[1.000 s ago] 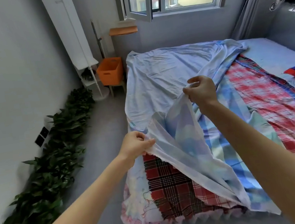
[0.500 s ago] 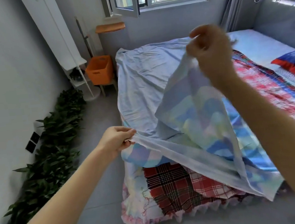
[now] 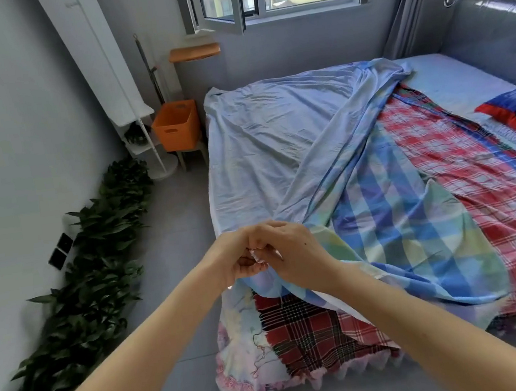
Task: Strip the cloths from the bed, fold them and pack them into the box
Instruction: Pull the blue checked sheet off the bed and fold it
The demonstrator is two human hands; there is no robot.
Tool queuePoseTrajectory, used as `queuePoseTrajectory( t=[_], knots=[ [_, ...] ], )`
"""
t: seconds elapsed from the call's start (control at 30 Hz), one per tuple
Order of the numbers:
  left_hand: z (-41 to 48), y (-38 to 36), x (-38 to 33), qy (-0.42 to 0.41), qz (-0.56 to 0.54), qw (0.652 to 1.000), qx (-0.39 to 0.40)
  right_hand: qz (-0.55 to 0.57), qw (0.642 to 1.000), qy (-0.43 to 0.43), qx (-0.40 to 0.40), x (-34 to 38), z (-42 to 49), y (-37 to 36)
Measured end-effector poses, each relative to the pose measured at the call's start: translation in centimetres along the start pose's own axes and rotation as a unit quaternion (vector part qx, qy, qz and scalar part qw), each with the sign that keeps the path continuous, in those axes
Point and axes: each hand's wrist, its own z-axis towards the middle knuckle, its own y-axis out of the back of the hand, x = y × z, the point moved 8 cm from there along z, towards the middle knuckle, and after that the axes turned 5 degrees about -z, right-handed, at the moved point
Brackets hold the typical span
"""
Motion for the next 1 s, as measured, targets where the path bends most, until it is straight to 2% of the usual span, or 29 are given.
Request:
queuePoseTrajectory(
  t=[0.17,0.3,0.43,0.5,0.63,0.77,0.8,0.93,1.0],
  knots=[
    [0.3,-0.3,1.3,0.039,0.029,0.999,-0.003,-0.046,0.999,0.016,0.014,-0.5,-1.8,-0.1],
    [0.4,-0.8,1.4,0.032,0.054,0.998,-0.01,-0.059,0.992,-0.107,-0.006,-3.8,-5.0,0.6],
    [0.2,-0.5,-0.8,0.024,-0.002,1.0,-0.019,-0.094,0.977,-0.167,0.09,-7.4,-8.6,-0.1],
    [-0.1,-0.3,-2.3,0.017,-0.025,0.999,-0.014,-0.105,0.97,-0.191,0.109,-8.4,-9.8,-0.1],
    [-1.2,-0.5,-5.6,0.002,-0.069,0.998,0.003,-0.097,0.966,-0.236,0.047,-9.6,-10.9,2.0],
    [-2.4,-1.3,-8.9,-0.027,-0.07,0.997,0.007,-0.009,0.949,-0.3,-0.091,-10.5,-11.3,5.4],
    [-2.8,-1.7,-9.6,-0.031,-0.067,0.997,0.013,-0.03,0.946,-0.304,-0.109,-10.7,-11.1,6.2],
    [-3.9,-3.5,-11.7,-0.047,-0.074,0.996,0.034,-0.227,0.923,-0.306,-0.051,-11.7,-9.5,6.6],
    [-4.5,-4.5,-12.5,-0.058,-0.07,0.994,0.056,-0.293,0.909,-0.29,-0.063,-11.5,-8.4,6.7]
  ],
)
